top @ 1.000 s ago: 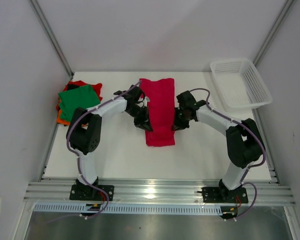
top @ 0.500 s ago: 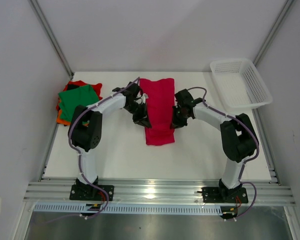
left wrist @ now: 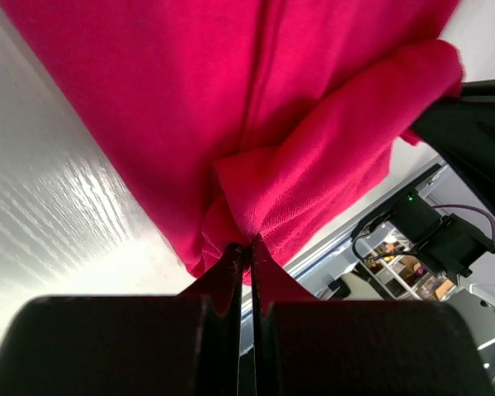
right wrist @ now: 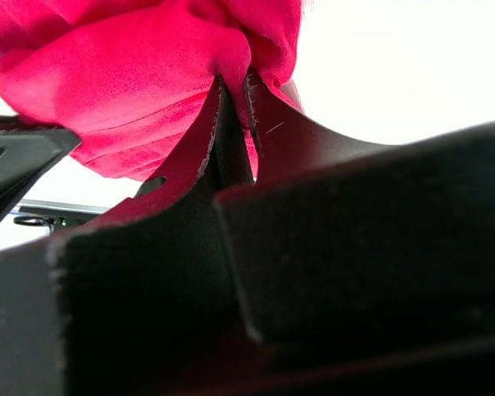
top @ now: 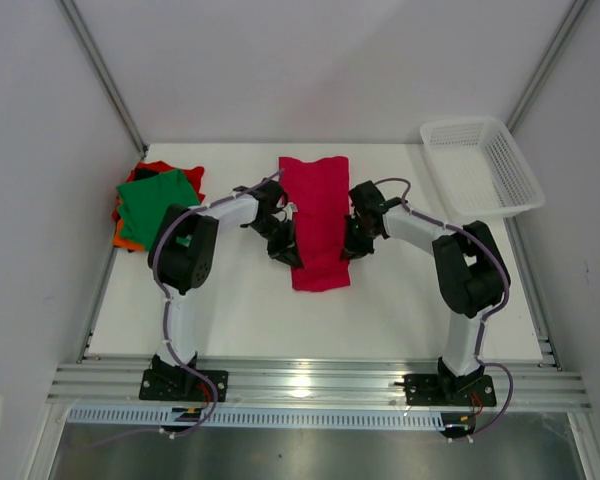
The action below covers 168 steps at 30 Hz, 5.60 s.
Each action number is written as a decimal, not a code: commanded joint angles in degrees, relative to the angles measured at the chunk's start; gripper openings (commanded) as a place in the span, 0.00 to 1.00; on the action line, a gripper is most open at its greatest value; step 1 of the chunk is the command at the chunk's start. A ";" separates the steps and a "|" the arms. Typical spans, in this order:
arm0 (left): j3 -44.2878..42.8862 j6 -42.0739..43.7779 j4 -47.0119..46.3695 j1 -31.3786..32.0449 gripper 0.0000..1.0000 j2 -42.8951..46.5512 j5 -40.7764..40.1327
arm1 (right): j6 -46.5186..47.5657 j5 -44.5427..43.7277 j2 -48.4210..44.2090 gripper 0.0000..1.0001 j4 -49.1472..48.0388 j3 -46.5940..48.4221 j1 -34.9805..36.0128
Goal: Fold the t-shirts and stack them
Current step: Fold the folded rectangular tshirt in 1/3 of the way
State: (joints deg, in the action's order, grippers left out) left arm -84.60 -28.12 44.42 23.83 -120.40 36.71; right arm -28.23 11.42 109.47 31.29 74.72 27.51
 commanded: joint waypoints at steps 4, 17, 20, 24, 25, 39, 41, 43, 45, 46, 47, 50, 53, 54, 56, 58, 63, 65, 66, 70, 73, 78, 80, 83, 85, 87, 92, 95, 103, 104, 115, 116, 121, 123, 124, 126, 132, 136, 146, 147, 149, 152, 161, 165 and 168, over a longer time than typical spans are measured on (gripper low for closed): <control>1.80 0.87 -2.15 -0.54 0.01 -0.80 2.14 | 2.48 0.36 0.04 0.00 -5.27 1.83 -1.05; 1.99 1.40 -3.12 -0.54 0.24 -1.24 3.98 | 3.44 -0.26 1.19 0.31 -5.18 6.23 -2.19; -0.29 1.93 -2.07 -0.54 0.45 -0.89 3.46 | 2.65 -0.78 0.57 0.49 -6.58 4.48 -2.28; -1.53 2.19 -0.75 -0.54 0.60 -1.15 2.41 | 2.48 -1.40 -0.31 0.52 -7.82 2.54 -2.19; -1.45 2.19 -0.92 -0.54 0.65 -1.15 2.40 | 2.48 -1.57 -0.40 0.53 -8.00 2.28 -2.19; 4.35 2.10 -3.82 -0.54 0.74 -0.36 2.93 | 1.69 -0.61 -1.45 0.52 -8.88 -0.27 -1.76; 4.79 2.45 -3.65 -0.54 0.74 0.16 2.67 | 1.60 -0.87 -2.77 0.52 -8.88 -1.06 -1.49; 4.70 2.54 -3.29 -0.54 0.73 0.95 2.49 | 1.25 -1.14 -4.17 0.52 -8.88 -1.42 -1.40; 4.18 2.63 -2.85 -0.54 0.73 1.31 2.31 | 0.90 -1.05 -4.88 0.52 -8.88 -1.51 -1.32; 4.09 2.54 -2.68 -0.54 0.73 1.57 2.31 | 0.72 -1.05 -5.23 0.52 -8.88 -1.51 -1.23; 3.48 2.54 -2.15 -0.54 0.73 1.74 2.05 | 0.54 -0.96 -5.58 0.52 -8.70 -1.33 -1.23; 2.60 2.72 -1.45 -0.54 0.73 1.92 1.88 | 0.63 -1.31 -5.94 0.52 -8.26 -1.07 -1.05; 3.12 2.63 -1.71 -0.46 0.73 2.10 1.87 | 0.98 -1.49 -5.59 0.52 -7.39 -0.45 -0.96; 3.56 2.54 -2.23 -0.46 0.73 2.19 1.88 | 0.98 -1.49 -5.32 0.52 -7.03 -0.19 -0.96; 4.79 2.54 -2.67 -0.54 0.73 2.36 1.88 | 0.63 -1.05 -5.32 0.52 -6.33 -0.10 -0.88; 5.49 2.81 -2.41 -0.54 0.73 2.62 1.61 | -0.24 -0.96 -6.37 0.52 -4.93 -1.06 -0.26; 6.11 3.07 -1.71 -0.89 0.73 5.70 -1.28 | -5.60 -3.33 -13.92 0.53 -5.36 -9.05 3.68; 5.85 2.90 -1.71 -1.51 0.73 7.72 -1.90 | -7.27 -4.65 -18.31 0.53 -5.45 -12.57 4.66; 5.76 2.29 -1.97 -1.77 0.74 8.42 -1.99 | -8.15 -4.83 -19.89 0.53 -5.62 -13.71 5.10; 5.85 0.09 -5.92 -3.09 0.74 13.86 -0.94 | -12.89 -4.83 -26.67 0.53 -7.20 -18.64 8.52; 3.92 -1.23 -8.12 -3.18 0.75 15.10 0.73 | -14.92 -5.88 -29.75 0.53 -6.94 -20.05 10.71; 1.28 -2.20 -7.43 -3.18 0.75 15.46 2.23 | -15.72 -7.99 -32.21 0.53 -8.69 -23.11 13.71; 1.45 -2.20 -7.42 -3.18 0.75 15.72 2.31 | -13.71 -7.82 -32.39 0.53 -13.34 -24.96 15.37; 1.80 -2.38 -7.77 -3.18 0.75 16.77 2.67 | -8.71 -7.56 -31.17 0.53 -19.41 -27.43 17.22; 1.98 -2.12 -7.34 -3.27 0.75 17.13 2.49 | -5.54 -7.11 -29.58 0.53 -21.79 -27.17 18.10; 1.28 -1.33 -6.55 -3.27 0.75 17.48 2.05 | 0.07 -7.73 -27.83 0.53 -21.62 -25.95 19.60; 1.71 -0.62 -5.31 -3.80 0.75 18.09 1.17 | 13.35 -19.39 -24.31 0.52 -16.45 -16.64 24.69; 2.42 -0.53 -5.40 -4.23 0.75 18.18 1.17 | 22.67 -31.22 -21.50 0.52 -12.93 -11.20 29.61; 5.84 -0.45 -7.25 -6.08 0.74 19.15 2.49 | 40.87 -52.98 -12.10 0.52 -12.13 -7.74 36.47; 6.02 -0.36 -7.42 -6.26 0.75 19.32 2.66 | 42.80 -54.56 -10.17 0.51 -12.48 -7.92 37.09; 8.04 0.26 -8.39 -7.58 0.75 18.89 3.81 | 43.70 -59.23 -3.48 0.50 -10.28 -8.63 39.82; 8.04 0.17 -8.48 -7.58 0.75 18.80 3.81 | 43.78 -59.23 -3.39 0.50 -10.37 -8.45 39.73; 8.31 0.43 -8.65 -7.66 0.75 18.88 4.07 | 46.15 -59.23 -1.28 0.49 -12.65 -9.06 39.64; 8.48 0.78 -8.57 -7.75 0.75 18.97 4.16 | 46.86 -58.62 -0.67 0.50 -14.32 -8.98 39.29; 8.40 0.87 -8.56 -7.84 0.75 18.97 4.07 | 47.38 -58.36 -0.14 0.49 -14.93 -8.89 38.77; 8.57 1.05 -8.30 -8.27 0.75 18.89 4.25 | 47.48 -57.13 1.18 0.49 -15.21 -7.84 38.15; 8.66 1.84 -7.77 -9.68 0.75 18.97 4.34 | 48.61 -56.42 2.85 0.49 -16.52 -6.78 37.36; 9.01 2.10 -8.21 -9.77 0.75 18.62 4.95 | 51.95 -56.60 4.78 0.49 -18.19 -4.42 35.86; 14.46 0.87 -12.69 -9.69 0.75 17.04 7.15 | 63.90 -61.24 9.00 0.49 -29.17 2.35 32.96; 15.07 0.96 -12.96 -9.68 0.75 16.87 7.15 | 64.61 -61.60 9.27 0.49 -29.87 2.71 32.87; 15.51 1.05 -13.13 -9.68 0.75 16.08 7.06 | 66.28 -62.39 9.71 0.49 -32.67 3.41 32.44; 16.48 0.96 -13.92 -9.68 0.74 15.81 7.15 | 67.60 -63.36 11.02 0.49 -34.27 4.56 31.56; 18.32 0.35 -16.12 -7.93 0.74 13.88 8.03 | 74.89 -71.08 16.82 0.49 -46.39 10.79 27.96; 19.64 -0.44 -18.05 -7.22 0.74 12.56 8.91 | 78.14 -75.31 19.46 0.49 -51.05 13.17 26.81; 20.43 -0.44 -18.67 -6.96 0.74 11.77 8.99 | 86.45 -79.17 20.25 0.49 -63.33 12.12 26.20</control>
State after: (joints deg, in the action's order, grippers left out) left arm -67.70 -29.47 17.56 12.14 -107.42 37.39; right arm 50.68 -61.63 129.62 -9.69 82.21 56.82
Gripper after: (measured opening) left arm 0.745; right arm 0.496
